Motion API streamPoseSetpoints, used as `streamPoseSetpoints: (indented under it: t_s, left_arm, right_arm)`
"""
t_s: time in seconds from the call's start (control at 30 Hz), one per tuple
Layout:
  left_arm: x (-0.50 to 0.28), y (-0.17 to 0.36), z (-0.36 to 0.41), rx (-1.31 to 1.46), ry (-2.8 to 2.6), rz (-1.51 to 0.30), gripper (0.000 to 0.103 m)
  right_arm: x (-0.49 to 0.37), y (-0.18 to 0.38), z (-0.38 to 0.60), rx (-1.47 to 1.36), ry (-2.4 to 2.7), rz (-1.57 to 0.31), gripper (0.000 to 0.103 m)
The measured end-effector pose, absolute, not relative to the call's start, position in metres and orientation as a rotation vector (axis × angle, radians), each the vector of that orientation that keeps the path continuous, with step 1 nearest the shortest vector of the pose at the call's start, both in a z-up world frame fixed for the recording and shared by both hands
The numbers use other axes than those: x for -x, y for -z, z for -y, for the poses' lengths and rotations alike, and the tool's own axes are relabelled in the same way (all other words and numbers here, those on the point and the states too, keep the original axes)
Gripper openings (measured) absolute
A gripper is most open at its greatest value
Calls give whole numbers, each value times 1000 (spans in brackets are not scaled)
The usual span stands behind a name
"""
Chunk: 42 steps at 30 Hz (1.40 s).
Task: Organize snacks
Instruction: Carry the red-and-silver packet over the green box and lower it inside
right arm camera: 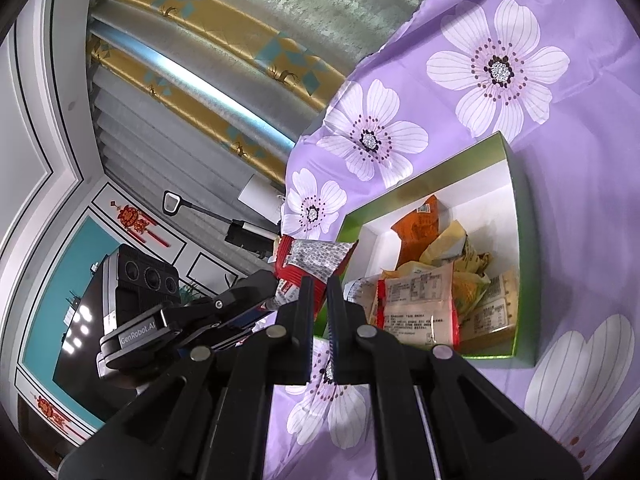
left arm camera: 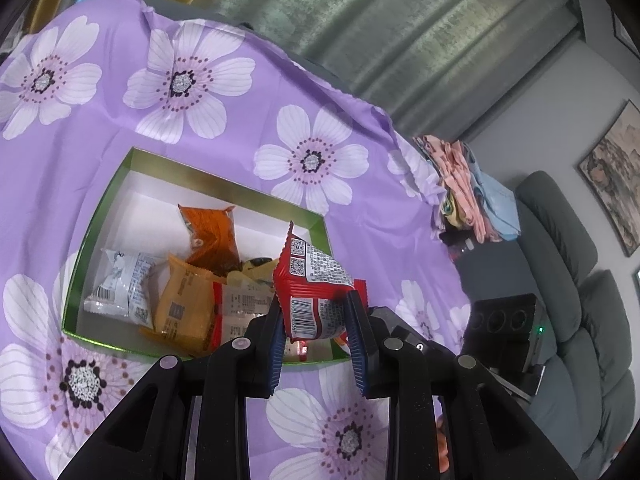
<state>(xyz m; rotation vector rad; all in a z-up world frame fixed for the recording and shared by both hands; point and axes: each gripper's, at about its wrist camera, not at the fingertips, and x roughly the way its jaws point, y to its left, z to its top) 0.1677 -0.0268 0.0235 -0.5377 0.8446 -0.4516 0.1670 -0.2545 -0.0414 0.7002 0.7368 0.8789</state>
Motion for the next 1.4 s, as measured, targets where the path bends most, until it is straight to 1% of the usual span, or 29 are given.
streamPoseSetpoints:
  t_s: [1.4]
  left_arm:
    - [-202, 13, 28, 556, 447, -898, 28]
  right_arm:
    - [-202, 67, 249, -683, -835, -797, 9]
